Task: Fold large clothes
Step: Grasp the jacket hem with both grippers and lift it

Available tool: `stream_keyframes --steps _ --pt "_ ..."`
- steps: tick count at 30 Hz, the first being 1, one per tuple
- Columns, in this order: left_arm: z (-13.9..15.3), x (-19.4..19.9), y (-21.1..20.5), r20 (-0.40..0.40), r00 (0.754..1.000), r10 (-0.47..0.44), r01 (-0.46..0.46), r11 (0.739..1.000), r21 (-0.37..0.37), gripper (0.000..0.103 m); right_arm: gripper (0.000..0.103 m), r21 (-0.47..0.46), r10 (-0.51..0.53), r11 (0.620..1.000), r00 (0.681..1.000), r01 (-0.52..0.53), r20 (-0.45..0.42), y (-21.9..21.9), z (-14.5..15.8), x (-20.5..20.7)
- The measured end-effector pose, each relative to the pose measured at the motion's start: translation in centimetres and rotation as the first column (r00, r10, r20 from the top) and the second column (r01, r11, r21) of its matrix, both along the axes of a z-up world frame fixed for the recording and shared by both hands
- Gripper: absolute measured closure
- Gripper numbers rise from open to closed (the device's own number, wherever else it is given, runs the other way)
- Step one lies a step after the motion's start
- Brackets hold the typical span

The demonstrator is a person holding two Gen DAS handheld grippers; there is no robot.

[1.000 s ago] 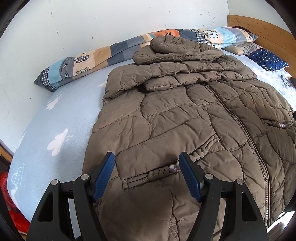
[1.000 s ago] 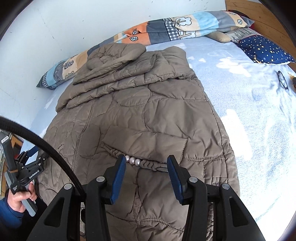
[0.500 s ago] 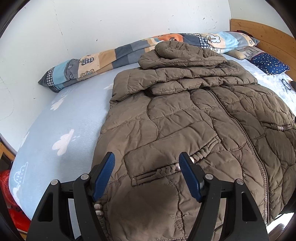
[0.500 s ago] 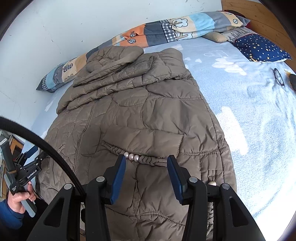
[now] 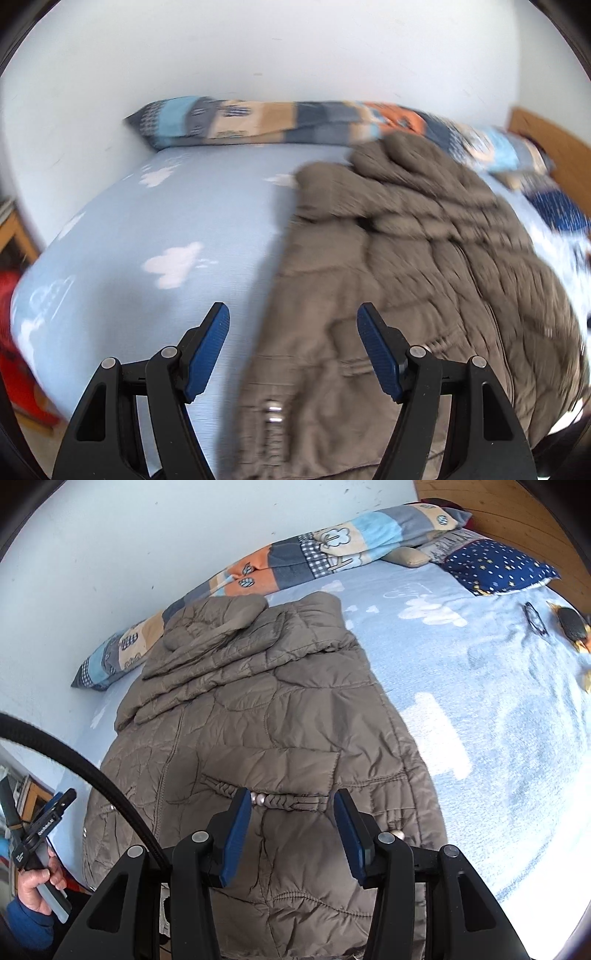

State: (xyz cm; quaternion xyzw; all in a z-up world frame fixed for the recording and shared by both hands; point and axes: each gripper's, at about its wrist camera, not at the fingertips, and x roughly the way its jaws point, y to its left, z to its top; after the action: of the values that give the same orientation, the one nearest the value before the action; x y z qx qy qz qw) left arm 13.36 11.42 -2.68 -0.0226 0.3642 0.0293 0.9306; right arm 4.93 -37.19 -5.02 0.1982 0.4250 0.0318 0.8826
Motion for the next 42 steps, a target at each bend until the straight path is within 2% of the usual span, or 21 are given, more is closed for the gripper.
stream_keyframes --steps 3,6,9,11,13,15,16,19,21,23,27,28,29,31,33,37,42 --pt "0.7 -0.5 3.0 0.018 0.996 0.092 -0.091 0.995 -0.042 0.032 0.052 0.023 -0.032 0.999 0.999 0.032 0.002 -0.9 0.1 -0.4" --pt "1.7 -1.6 7.0 0.045 0.976 0.213 -0.207 0.972 -0.107 0.032 0.052 0.037 -0.050 0.998 0.999 0.050 0.007 -1.6 0.2 -0.6" --pt "1.5 -2.2 10.0 0.008 0.962 0.274 -0.269 0.947 -0.175 0.029 0.051 0.058 -0.067 0.996 0.998 0.066 0.016 -2.3 0.5 -1.0" --pt "0.4 -2.1 10.9 -0.064 0.967 0.247 -0.255 0.943 -0.215 0.029 0.049 0.067 -0.074 0.995 0.997 0.073 0.020 -2.7 0.7 -1.1" --pt "-1.4 -1.7 10.9 -0.158 0.971 0.180 -0.217 0.939 -0.266 0.029 0.046 0.078 -0.081 0.994 0.997 0.079 0.021 -3.1 0.9 -1.3" --pt "-3.0 -1.7 10.5 -0.235 0.965 0.116 -0.192 0.924 -0.332 0.029 0.046 0.095 -0.090 0.992 0.996 0.087 0.019 -3.8 0.9 -1.6" --pt "-4.2 -1.6 10.3 -0.288 0.955 0.065 -0.180 0.902 -0.392 0.029 0.044 0.103 -0.095 0.990 0.995 0.093 0.016 -4.1 0.8 -1.7" --pt "-6.4 -1.7 9.3 -0.370 0.929 -0.015 -0.179 0.856 -0.484 0.029 0.042 0.131 -0.108 0.985 0.994 0.109 -0.008 -4.9 0.3 -2.3" --pt "-7.2 -1.9 8.7 -0.406 0.913 -0.036 -0.182 0.856 -0.484 0.029 0.040 0.134 -0.108 0.985 0.994 0.111 -0.032 -5.1 -0.2 -2.6" --pt "-7.8 -2.3 7.8 -0.432 0.901 -0.039 -0.174 0.879 -0.443 0.029 0.038 0.133 -0.105 0.985 0.993 0.112 -0.058 -5.3 -0.8 -3.1" --pt "-8.4 -3.4 6.1 -0.437 0.897 -0.062 -0.140 0.900 -0.413 0.029 0.037 0.157 -0.113 0.979 0.987 0.131 -0.115 -6.0 -2.2 -4.3" --pt "-8.4 -3.7 5.9 -0.438 0.897 -0.062 -0.137 0.903 -0.408 0.032 0.037 0.171 -0.119 0.975 0.985 0.140 -0.125 -6.3 -2.5 -4.5" --pt "-8.6 -4.4 5.3 -0.443 0.894 -0.065 -0.128 0.911 -0.392 0.041 0.037 0.190 -0.127 0.970 0.982 0.153 -0.142 -6.7 -2.9 -4.8" --pt "-8.5 -5.4 4.2 -0.449 0.891 -0.074 -0.105 0.926 -0.362 0.050 0.037 0.212 -0.138 0.962 0.976 0.173 -0.167 -7.3 -3.5 -5.4" --pt "-8.1 -6.1 3.8 -0.440 0.896 -0.062 -0.102 0.935 -0.340 0.050 0.037 0.227 -0.149 0.955 0.970 0.191 -0.190 -7.8 -4.1 -5.9" --pt "-8.2 -6.3 5.1 -0.459 0.888 -0.029 -0.170 0.907 -0.386 0.046 0.037 0.236 -0.191 0.941 0.957 0.242 -0.218 -8.5 -4.6 -6.8" --pt "-9.4 -6.6 7.5 -0.513 0.859 -0.009 -0.293 0.813 -0.504 0.043 0.037 0.279 -0.205 0.922 0.951 0.268 -0.233 -9.0 -5.1 -6.9"
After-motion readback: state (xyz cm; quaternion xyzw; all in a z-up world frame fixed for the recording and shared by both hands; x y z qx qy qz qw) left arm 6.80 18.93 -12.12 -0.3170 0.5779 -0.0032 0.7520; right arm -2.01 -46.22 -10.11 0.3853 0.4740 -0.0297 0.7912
